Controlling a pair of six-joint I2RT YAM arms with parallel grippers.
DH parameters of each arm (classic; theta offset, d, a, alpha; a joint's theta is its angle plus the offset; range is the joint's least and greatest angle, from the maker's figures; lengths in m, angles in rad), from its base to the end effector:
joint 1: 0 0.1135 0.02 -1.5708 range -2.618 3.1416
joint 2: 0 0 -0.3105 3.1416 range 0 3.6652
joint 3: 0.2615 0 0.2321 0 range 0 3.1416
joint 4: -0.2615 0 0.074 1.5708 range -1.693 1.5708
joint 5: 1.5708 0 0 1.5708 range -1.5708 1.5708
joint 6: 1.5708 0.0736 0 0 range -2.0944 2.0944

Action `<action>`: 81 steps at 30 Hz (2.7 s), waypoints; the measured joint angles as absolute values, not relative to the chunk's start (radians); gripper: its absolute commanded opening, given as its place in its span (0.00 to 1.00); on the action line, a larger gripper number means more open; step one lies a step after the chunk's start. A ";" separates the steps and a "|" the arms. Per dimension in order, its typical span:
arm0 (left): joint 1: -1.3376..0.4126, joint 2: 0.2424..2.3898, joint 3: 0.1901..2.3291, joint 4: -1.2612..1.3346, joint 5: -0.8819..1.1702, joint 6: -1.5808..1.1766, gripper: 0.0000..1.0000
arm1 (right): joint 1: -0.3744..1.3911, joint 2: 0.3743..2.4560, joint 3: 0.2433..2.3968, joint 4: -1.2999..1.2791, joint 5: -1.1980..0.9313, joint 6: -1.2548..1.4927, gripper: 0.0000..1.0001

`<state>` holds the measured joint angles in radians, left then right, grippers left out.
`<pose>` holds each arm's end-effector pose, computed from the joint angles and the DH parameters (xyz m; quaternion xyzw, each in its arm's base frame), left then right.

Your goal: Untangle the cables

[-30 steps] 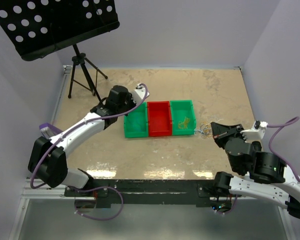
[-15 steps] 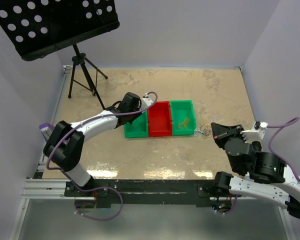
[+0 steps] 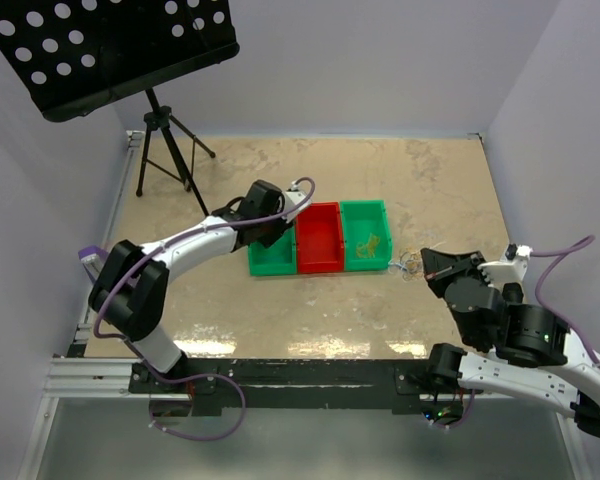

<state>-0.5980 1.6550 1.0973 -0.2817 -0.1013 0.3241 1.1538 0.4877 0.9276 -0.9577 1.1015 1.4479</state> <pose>0.3070 -0.2002 0.2456 0.3987 0.8433 -0.0019 0.3603 0.0666 -0.0117 0.3557 0.3681 0.6902 0.2920 0.5503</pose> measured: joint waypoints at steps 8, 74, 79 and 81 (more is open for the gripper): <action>-0.598 1.563 1.186 -0.387 -0.026 0.329 0.89 | 1.154 0.497 0.888 -0.897 1.068 1.421 0.00; -0.679 1.316 1.150 -0.489 0.459 0.421 0.00 | 1.158 0.619 1.007 -0.659 0.985 1.269 0.00; -0.538 1.379 1.242 -0.533 0.393 0.337 0.00 | 1.158 0.568 1.108 -0.818 1.075 1.335 0.00; -0.487 1.392 1.262 -0.532 0.355 0.310 0.00 | 1.158 0.554 1.138 -0.875 1.104 1.356 0.00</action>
<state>-0.4873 1.3922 1.2617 -0.5323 0.3550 0.3103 1.1580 0.5545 1.1378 -0.8753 1.1042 1.3560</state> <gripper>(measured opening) 0.017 0.014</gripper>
